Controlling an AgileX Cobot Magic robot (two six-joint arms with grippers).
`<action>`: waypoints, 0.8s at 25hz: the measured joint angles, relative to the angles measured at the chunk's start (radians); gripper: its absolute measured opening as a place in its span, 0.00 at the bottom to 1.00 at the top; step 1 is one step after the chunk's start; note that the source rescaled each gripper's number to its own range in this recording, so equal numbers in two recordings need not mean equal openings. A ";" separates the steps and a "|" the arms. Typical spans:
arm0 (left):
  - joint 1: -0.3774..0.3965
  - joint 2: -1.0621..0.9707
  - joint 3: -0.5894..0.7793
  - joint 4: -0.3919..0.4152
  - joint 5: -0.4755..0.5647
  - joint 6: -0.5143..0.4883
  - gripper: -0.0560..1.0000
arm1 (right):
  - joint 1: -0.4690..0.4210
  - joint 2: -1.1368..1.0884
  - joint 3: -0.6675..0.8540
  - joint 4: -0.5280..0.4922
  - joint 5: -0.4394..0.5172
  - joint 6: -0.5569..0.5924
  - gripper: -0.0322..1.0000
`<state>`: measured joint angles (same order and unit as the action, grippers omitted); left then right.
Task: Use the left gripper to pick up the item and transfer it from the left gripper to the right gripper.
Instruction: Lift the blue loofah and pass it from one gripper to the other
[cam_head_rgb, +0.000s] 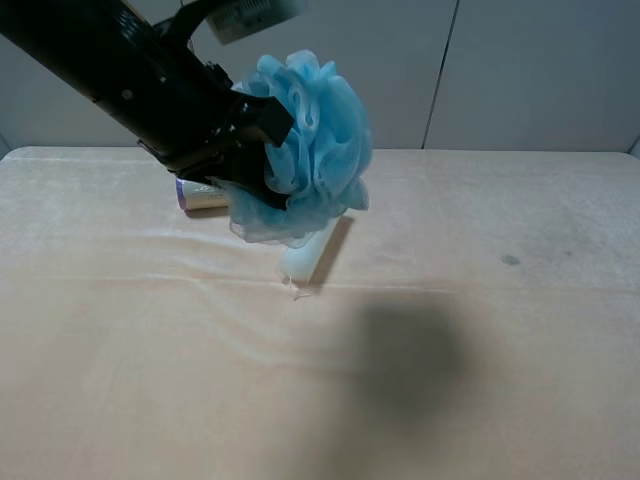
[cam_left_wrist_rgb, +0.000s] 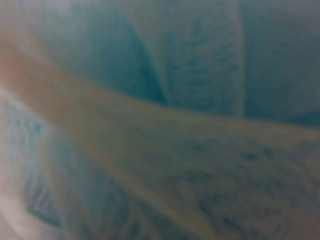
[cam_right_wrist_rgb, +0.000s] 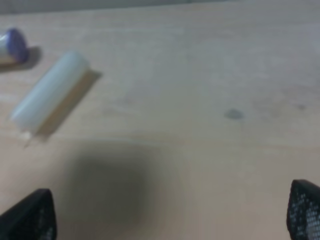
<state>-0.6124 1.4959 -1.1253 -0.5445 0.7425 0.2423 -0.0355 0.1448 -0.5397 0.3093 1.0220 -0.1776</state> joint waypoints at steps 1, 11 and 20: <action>0.000 0.015 0.000 -0.026 0.000 0.017 0.15 | 0.001 0.027 -0.010 0.028 -0.005 -0.039 1.00; -0.001 0.144 -0.031 -0.367 0.035 0.292 0.14 | 0.185 0.195 -0.028 0.164 -0.184 -0.270 1.00; -0.001 0.184 -0.034 -0.473 0.055 0.380 0.13 | 0.376 0.352 -0.028 0.199 -0.319 -0.469 1.00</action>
<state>-0.6136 1.6800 -1.1590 -1.0171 0.7976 0.6224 0.3410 0.4963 -0.5675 0.5085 0.7035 -0.6468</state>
